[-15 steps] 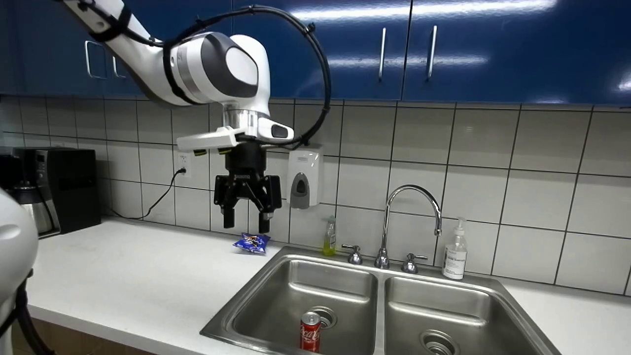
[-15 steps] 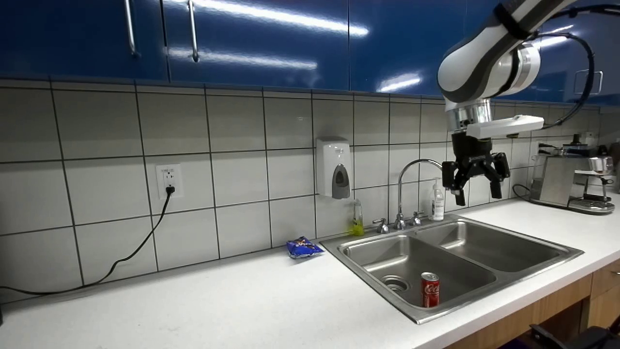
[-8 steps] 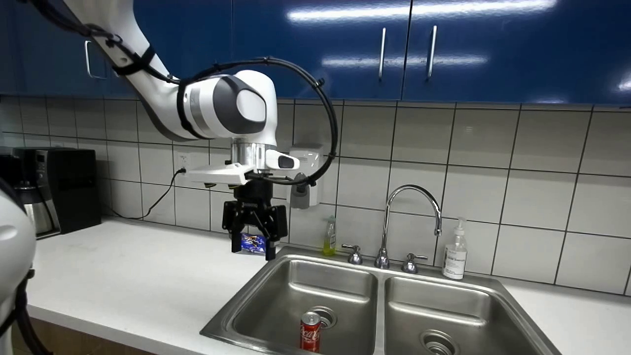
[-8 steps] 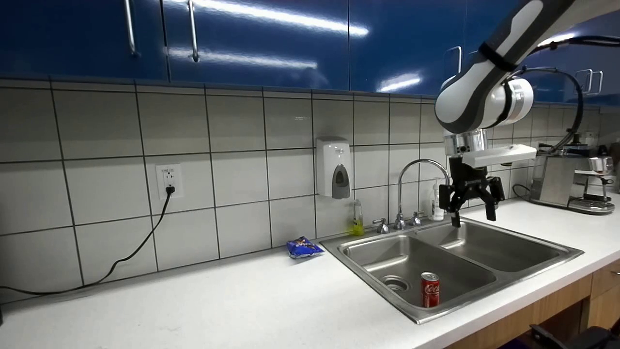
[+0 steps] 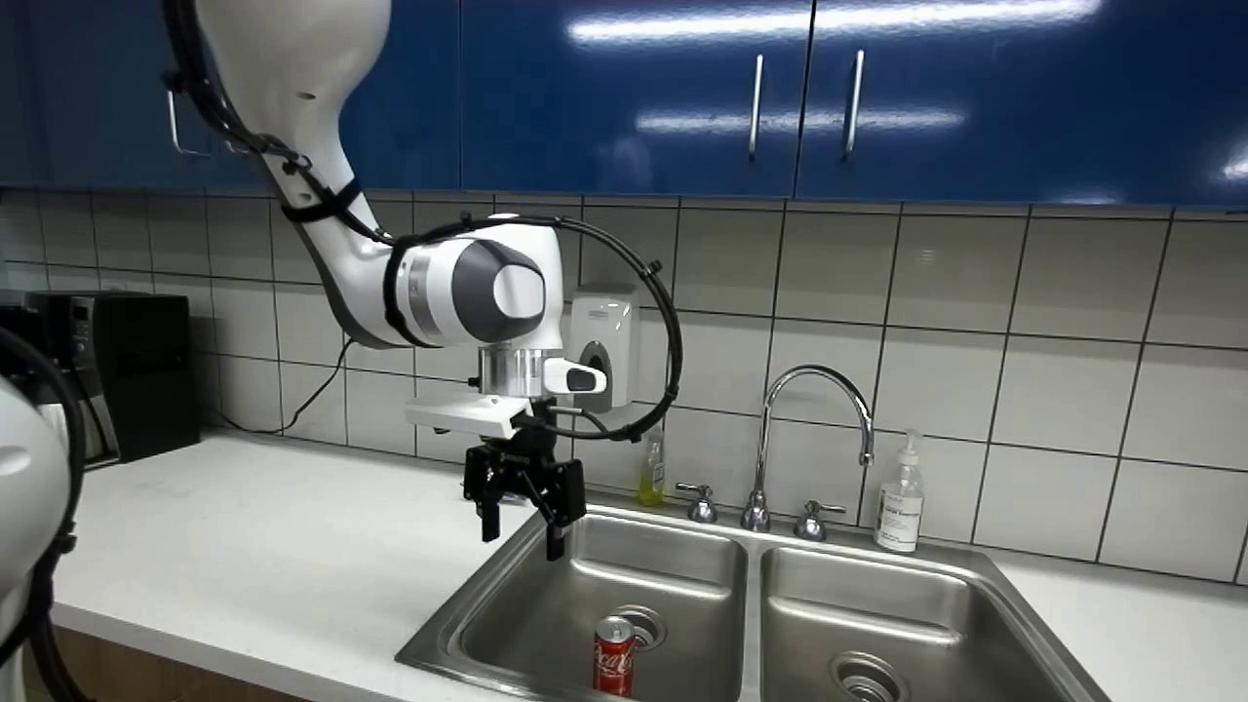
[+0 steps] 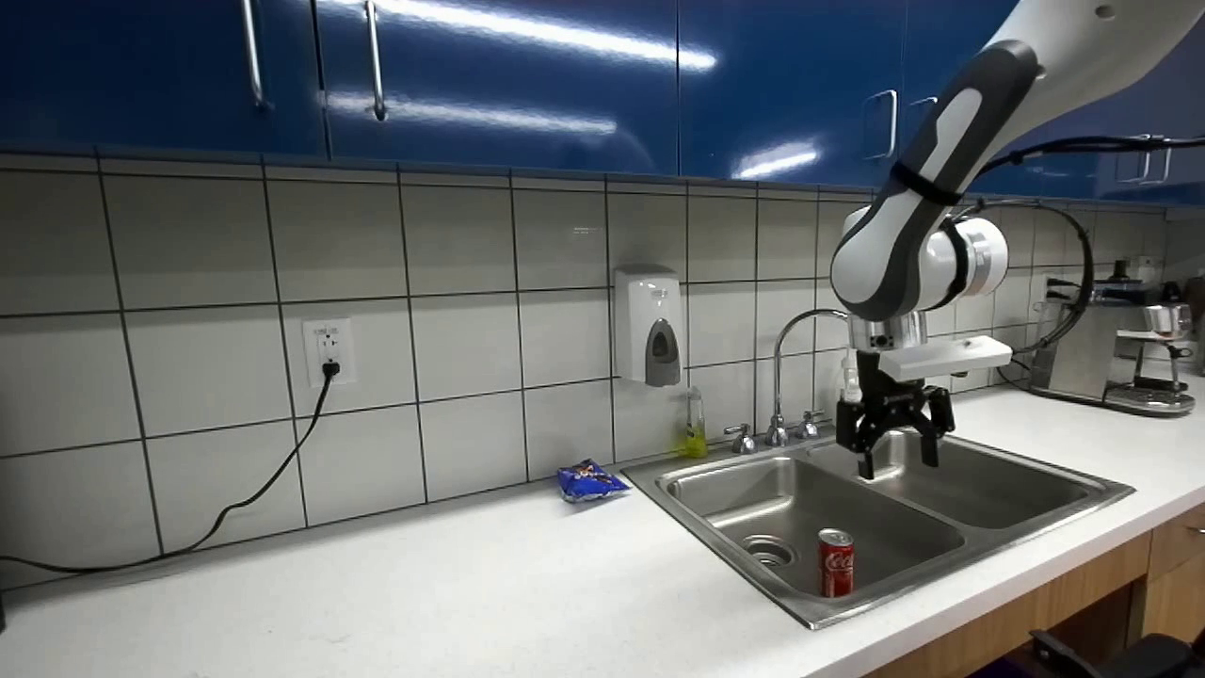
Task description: Remove the can from the left sink
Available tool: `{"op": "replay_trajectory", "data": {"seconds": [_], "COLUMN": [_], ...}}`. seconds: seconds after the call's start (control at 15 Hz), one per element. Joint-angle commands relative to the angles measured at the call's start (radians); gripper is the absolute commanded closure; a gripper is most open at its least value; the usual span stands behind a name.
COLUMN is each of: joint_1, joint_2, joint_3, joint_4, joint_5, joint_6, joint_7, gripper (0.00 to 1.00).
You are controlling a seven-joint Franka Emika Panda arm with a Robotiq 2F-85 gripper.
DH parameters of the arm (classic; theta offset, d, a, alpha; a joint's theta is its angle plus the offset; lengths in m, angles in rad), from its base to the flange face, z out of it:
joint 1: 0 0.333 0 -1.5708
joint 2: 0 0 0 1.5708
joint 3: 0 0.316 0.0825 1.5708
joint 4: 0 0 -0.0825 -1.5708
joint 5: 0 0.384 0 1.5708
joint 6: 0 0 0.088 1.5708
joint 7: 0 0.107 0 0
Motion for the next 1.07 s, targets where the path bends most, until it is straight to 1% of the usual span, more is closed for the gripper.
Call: {"op": "replay_trajectory", "data": {"seconds": [0.0, 0.33, 0.67, 1.0], "joint_1": [-0.007, 0.005, 0.016, 0.019], "joint_2": [0.133, 0.305, 0.454, 0.57], "joint_3": [0.012, -0.005, -0.018, -0.028], "joint_4": [0.069, 0.165, 0.27, 0.358], "joint_5": [-0.011, -0.015, 0.014, 0.043], "joint_6": [0.075, 0.169, 0.206, 0.229], "joint_7": [0.026, 0.039, 0.036, 0.034], "gripper": [0.0, 0.0, 0.0, 0.0]}}
